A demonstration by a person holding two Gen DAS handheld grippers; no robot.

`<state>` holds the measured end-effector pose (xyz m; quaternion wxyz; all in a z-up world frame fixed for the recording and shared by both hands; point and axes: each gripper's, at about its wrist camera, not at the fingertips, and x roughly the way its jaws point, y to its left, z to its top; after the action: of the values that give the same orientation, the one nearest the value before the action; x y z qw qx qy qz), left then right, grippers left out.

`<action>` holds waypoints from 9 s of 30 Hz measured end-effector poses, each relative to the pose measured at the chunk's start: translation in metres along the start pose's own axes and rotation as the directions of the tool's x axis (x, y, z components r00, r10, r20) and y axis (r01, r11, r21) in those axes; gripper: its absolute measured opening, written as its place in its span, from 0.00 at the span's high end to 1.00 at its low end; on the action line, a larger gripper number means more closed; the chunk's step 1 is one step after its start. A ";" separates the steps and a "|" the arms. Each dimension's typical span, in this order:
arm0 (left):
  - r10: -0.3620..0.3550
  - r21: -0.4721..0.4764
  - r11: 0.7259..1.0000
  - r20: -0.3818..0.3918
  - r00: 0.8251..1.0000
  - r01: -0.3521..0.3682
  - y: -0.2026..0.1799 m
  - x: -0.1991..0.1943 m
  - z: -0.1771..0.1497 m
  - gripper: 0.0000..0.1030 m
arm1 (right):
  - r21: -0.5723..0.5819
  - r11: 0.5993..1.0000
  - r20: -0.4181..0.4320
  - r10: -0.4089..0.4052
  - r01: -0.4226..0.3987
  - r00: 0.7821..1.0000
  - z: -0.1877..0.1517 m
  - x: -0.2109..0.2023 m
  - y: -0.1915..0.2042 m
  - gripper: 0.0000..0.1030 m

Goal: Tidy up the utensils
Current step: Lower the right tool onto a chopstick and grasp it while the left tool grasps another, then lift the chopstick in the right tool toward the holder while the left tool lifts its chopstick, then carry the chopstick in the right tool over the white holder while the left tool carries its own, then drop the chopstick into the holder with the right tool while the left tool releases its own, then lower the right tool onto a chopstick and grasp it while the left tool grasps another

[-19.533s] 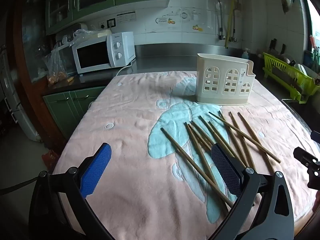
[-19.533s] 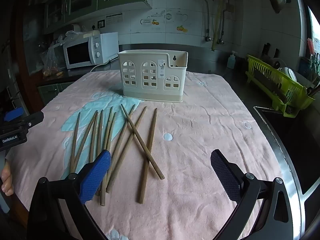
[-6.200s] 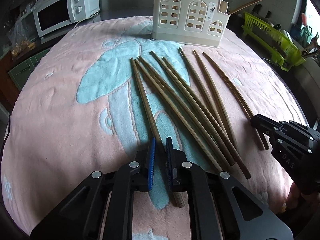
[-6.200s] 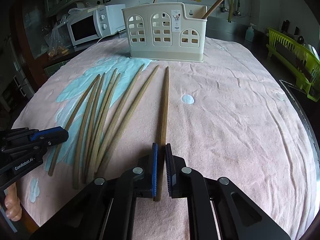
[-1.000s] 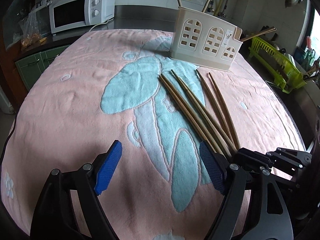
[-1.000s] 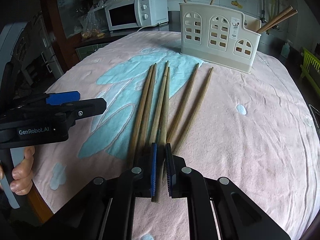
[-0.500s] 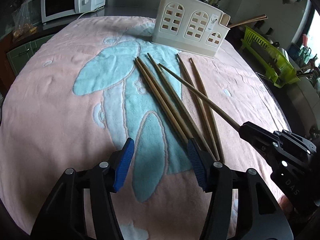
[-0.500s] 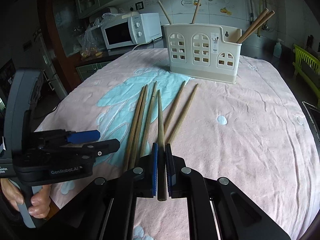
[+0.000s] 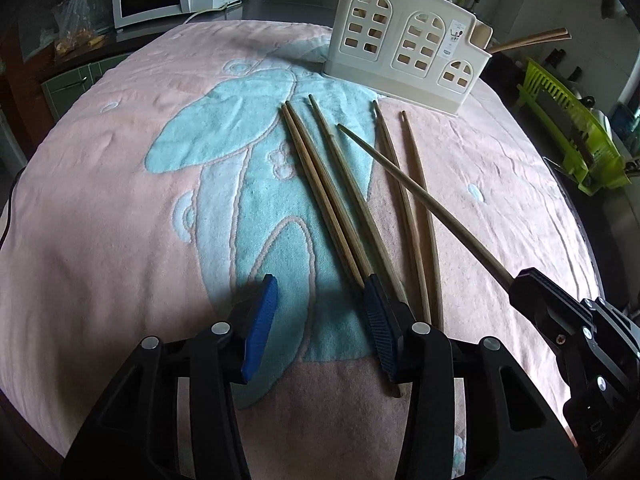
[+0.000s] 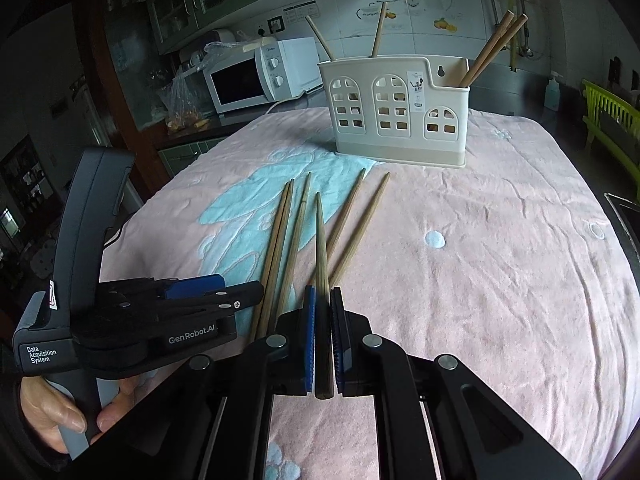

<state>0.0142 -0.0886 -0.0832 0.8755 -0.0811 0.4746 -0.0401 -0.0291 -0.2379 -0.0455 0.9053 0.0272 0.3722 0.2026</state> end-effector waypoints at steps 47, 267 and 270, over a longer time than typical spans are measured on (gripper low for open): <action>0.108 0.074 0.992 -0.003 0.994 -0.107 -0.010 0.004 0.006 0.91 | 0.040 0.999 0.048 0.024 -0.026 0.999 -0.004 -0.018 -0.008 0.93; -0.147 0.085 0.986 0.059 0.987 0.142 0.022 -0.009 0.008 0.32 | 0.086 0.981 -0.158 -0.160 0.175 0.974 0.002 0.047 -0.033 0.94; -0.142 0.075 0.987 0.027 0.989 0.140 0.016 -0.001 0.002 0.32 | 0.093 0.982 -0.155 -0.147 0.163 0.977 0.000 0.044 -0.039 0.94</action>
<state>0.0159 -0.0721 -0.0844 0.8803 -0.0831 0.4519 -0.1181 0.0125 -0.2565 -0.0817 0.8857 0.0304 0.4492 0.1130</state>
